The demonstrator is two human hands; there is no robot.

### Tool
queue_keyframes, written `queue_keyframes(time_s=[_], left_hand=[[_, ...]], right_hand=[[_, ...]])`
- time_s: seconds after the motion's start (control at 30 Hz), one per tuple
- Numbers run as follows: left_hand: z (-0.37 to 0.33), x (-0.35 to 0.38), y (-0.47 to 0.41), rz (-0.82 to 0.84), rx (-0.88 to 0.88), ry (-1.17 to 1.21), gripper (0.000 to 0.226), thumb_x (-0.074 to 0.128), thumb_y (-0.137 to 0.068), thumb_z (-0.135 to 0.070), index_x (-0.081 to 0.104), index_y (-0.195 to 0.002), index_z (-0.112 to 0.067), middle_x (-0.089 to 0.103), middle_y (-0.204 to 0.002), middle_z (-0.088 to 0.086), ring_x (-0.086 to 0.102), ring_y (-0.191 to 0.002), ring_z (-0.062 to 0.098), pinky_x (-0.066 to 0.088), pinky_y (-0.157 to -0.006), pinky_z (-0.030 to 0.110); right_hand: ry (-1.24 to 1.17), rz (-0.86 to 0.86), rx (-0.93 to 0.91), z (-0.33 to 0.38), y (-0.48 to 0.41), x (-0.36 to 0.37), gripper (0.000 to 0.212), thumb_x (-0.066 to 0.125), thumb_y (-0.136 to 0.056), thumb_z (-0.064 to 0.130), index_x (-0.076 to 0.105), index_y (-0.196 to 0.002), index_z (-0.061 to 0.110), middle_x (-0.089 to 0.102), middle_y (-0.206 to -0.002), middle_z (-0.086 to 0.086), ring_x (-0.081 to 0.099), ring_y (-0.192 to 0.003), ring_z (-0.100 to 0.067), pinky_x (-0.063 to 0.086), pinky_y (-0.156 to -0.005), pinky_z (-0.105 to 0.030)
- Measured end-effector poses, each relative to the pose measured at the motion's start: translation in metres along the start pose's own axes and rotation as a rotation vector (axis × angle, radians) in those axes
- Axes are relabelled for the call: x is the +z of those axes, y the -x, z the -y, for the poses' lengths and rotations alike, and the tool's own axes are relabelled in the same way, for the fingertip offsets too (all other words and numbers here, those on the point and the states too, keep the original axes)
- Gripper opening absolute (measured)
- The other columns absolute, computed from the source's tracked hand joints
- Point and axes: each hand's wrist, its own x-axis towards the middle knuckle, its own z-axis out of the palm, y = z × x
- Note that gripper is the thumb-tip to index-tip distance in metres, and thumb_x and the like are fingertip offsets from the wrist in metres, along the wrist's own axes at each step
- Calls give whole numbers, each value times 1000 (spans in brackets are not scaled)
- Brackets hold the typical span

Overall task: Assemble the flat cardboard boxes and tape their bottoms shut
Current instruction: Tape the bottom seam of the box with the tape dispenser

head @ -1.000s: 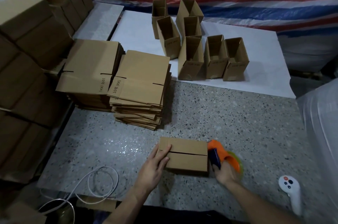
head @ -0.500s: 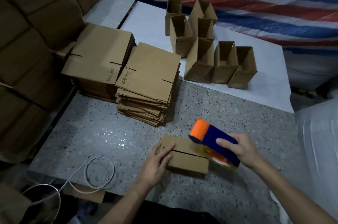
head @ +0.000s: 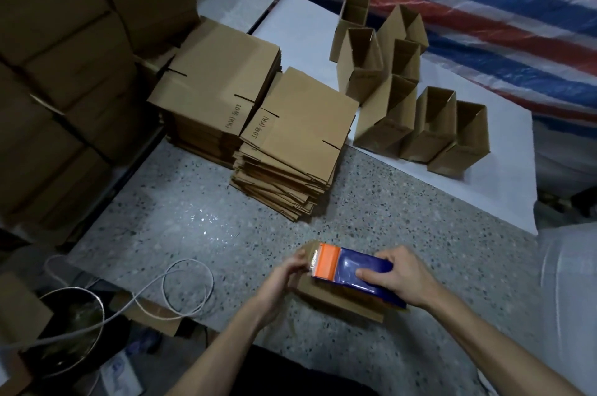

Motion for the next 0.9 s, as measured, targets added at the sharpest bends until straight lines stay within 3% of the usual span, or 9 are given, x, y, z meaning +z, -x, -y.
queue_keyframes(time_s=[0.07,0.17,0.23,0.3,0.4,0.5,0.67,0.83,0.9], left_hand=[[-1,-7,-1,39,-22,81,64,70,-68,-54,69,-126,-28,67,-128,-12,66,-106,1,41,-84,32],[-9,-5,0,21,32,-84,22,73,-82,-40,80,-100,-29,51,-142,-22,51,-127,9,39,-102,37],[-10,-5,-3,-11,57,-139,11,70,-87,-25,81,-84,-25,49,-142,-21,48,-127,11,39,-108,43],[-11,-4,-3,-11,69,-156,22,67,-89,-19,78,-72,-24,52,-141,-19,57,-118,8,50,-95,36],[-15,1,-1,-26,79,-142,41,61,-92,-9,72,-54,-21,60,-127,-17,67,-65,-1,46,-51,13],[-12,0,-6,-167,59,-136,26,62,-91,-3,68,-66,-10,71,-99,-11,58,-61,10,41,-49,14],[-10,2,-5,-268,10,-88,17,63,-90,-4,72,-76,-6,73,-112,-1,68,-98,17,57,-80,33],[-10,-15,-8,-348,-37,-101,9,63,-94,-8,70,-92,-3,74,-97,6,69,-91,28,57,-82,48],[-15,-14,-12,-347,-41,-127,8,62,-95,-9,68,-96,-3,72,-104,9,68,-97,27,57,-80,43]], right_hand=[[15,9,3,0,-1,1,50,78,-77,54,55,-50,19,50,-40,9,43,-38,-3,29,-43,-18],[11,9,8,0,-3,1,48,78,-79,52,60,-52,16,52,-42,8,45,-38,-3,32,-44,-17],[-8,11,25,1,-2,1,46,79,-79,50,63,-55,14,55,-43,6,47,-40,-2,33,-45,-18],[1,17,51,6,-3,2,46,79,-79,51,61,-54,17,56,-43,7,48,-39,-2,33,-44,-17],[64,55,99,19,-6,0,52,76,-76,60,59,-53,17,53,-41,8,46,-38,-3,31,-46,-19],[146,81,75,28,-4,-2,65,65,-69,76,62,-59,11,53,-43,6,47,-40,-3,35,-49,-25],[155,97,70,29,4,-5,64,68,-71,75,61,-59,12,54,-44,5,49,-41,-4,33,-46,-19],[31,61,244,5,14,-28,79,64,-53,89,69,-63,11,66,-54,-4,57,-44,-11,37,-50,-28],[47,37,291,-1,19,-25,72,69,-54,85,63,-52,14,62,-47,-1,53,-40,-8,35,-47,-26]])
